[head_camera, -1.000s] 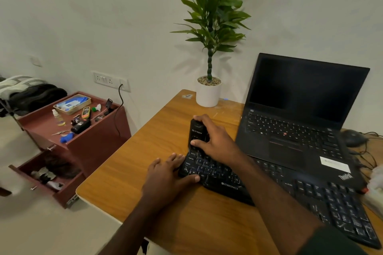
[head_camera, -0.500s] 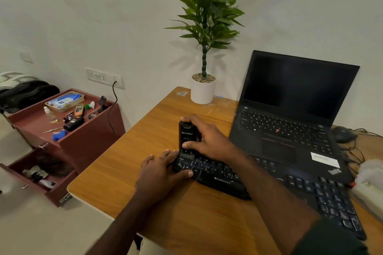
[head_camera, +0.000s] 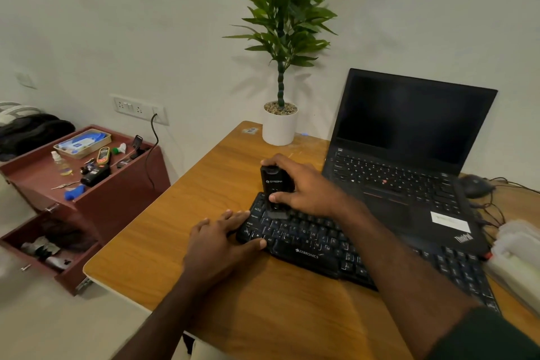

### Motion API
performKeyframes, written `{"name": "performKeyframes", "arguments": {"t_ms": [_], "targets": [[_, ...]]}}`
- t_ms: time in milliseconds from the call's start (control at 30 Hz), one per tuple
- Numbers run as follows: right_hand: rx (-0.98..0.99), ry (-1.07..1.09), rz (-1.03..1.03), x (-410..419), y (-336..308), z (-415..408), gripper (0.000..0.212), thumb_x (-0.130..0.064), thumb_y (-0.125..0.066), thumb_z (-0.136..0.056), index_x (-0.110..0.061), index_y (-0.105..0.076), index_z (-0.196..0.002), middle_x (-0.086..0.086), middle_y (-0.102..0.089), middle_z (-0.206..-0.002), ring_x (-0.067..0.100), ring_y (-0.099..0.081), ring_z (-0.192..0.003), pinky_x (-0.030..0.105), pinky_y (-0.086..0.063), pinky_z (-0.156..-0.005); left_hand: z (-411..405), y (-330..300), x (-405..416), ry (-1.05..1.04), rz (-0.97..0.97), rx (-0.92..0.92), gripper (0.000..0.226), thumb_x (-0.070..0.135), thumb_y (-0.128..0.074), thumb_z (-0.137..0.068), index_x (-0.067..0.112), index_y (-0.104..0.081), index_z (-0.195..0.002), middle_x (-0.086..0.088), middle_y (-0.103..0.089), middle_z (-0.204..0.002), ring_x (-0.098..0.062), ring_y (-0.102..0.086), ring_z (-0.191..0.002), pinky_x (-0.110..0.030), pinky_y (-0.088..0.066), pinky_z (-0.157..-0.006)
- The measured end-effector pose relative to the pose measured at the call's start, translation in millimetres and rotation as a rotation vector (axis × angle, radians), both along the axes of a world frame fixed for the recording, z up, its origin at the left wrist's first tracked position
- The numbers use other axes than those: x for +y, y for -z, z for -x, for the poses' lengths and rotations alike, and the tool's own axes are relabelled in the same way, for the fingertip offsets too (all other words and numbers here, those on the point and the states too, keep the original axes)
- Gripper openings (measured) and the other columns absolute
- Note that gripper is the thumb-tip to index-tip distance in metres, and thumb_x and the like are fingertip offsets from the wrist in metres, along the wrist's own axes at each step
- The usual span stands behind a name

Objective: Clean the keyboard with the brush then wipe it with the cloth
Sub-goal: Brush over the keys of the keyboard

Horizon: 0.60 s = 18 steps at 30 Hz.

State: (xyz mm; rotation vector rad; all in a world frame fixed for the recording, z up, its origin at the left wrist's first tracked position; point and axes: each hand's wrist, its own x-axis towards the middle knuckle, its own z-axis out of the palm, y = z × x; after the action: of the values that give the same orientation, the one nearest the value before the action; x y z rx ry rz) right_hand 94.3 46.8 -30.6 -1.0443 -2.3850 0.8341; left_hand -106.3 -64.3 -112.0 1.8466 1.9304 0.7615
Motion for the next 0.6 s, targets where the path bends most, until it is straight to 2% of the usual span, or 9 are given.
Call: {"name": "performKeyframes", "arguments": {"t_ms": [67, 167, 333, 433, 467, 533, 600], "targets": [[0.098, 0.031, -0.015, -7.8, 11.9, 4.5, 0.061, -0.021, -0.074, -0.09, -0.044, -0.043, -0.137, -0.003, -0.057, -0.128, 0.011, -0.06, -0.11, 0.038, -0.06, -0.086, -1.4, -0.4, 1.3, -0.019, -0.019, 0.013, 0.11, 0.102, -0.033, -0.051, 0.041, -0.05, -0.14, 0.006, -0.048, -0.15, -0.014, -0.041, -0.138, -0.037, -0.02, -0.115], [0.086, 0.035, -0.004, -13.4, 22.0, -2.5, 0.063, -0.021, -0.072, -0.092, -0.05, -0.041, -0.138, -0.004, -0.056, -0.13, 0.012, -0.06, -0.112, 0.037, -0.06, -0.088, -0.7, 5.0, 5.1, -0.044, 0.01, 0.027, 0.106, 0.101, -0.039, -0.051, 0.045, -0.049, -0.14, 0.005, -0.046, -0.152, -0.019, -0.04, -0.139, -0.041, -0.022, -0.116], [-0.002, -0.001, 0.065, -11.3, 15.0, -41.5, 0.061, -0.018, -0.072, -0.092, -0.047, -0.045, -0.138, -0.007, -0.055, -0.127, 0.003, -0.059, -0.104, 0.021, -0.057, -0.076, 4.2, 15.7, 9.6, -0.057, 0.042, 0.039, 0.101, 0.101, -0.042, -0.053, 0.051, -0.044, -0.141, 0.006, -0.042, -0.154, -0.024, -0.038, -0.14, -0.044, -0.023, -0.117], [-0.04, 0.002, 0.117, -2.7, 13.7, -57.7, 0.063, -0.022, -0.075, -0.089, -0.059, -0.045, -0.131, -0.001, -0.054, -0.132, 0.016, -0.06, -0.114, 0.036, -0.059, -0.089, 4.5, 18.7, 11.7, -0.052, 0.055, 0.049, 0.101, 0.102, -0.04, -0.054, 0.052, -0.041, -0.142, 0.007, -0.04, -0.156, -0.025, -0.037, -0.14, -0.046, -0.024, -0.117], [-0.034, 0.011, 0.13, -1.9, 13.2, -59.6, 0.063, -0.022, -0.076, -0.089, -0.06, -0.046, -0.129, 0.0, -0.055, -0.131, 0.017, -0.06, -0.114, 0.036, -0.059, -0.089, 4.9, 20.0, 12.0, -0.051, 0.059, 0.047, 0.101, 0.102, -0.041, -0.054, 0.053, -0.041, -0.142, 0.007, -0.039, -0.156, -0.026, -0.036, -0.141, -0.047, -0.024, -0.117], [0.073, 0.037, 0.131, -5.6, 12.1, -56.9, 0.06, -0.019, -0.075, -0.09, -0.053, -0.047, -0.13, -0.006, -0.056, -0.126, 0.01, -0.06, -0.11, 0.023, -0.058, -0.08, 5.8, 21.9, 12.3, -0.056, 0.059, 0.032, 0.1, 0.103, -0.042, -0.054, 0.054, -0.041, -0.142, 0.007, -0.039, -0.156, -0.026, -0.036, -0.141, -0.048, -0.024, -0.117], [0.234, 0.088, 0.1, -12.9, 12.4, -45.7, 0.058, -0.014, -0.074, -0.09, -0.044, -0.049, -0.133, -0.013, -0.055, -0.123, 0.005, -0.059, -0.107, 0.018, -0.057, -0.075, 6.6, 24.2, 12.9, -0.058, 0.06, 0.016, 0.099, 0.102, -0.044, -0.054, 0.055, -0.041, -0.141, 0.007, -0.039, -0.156, -0.027, -0.037, -0.141, -0.049, -0.026, -0.117]]}}
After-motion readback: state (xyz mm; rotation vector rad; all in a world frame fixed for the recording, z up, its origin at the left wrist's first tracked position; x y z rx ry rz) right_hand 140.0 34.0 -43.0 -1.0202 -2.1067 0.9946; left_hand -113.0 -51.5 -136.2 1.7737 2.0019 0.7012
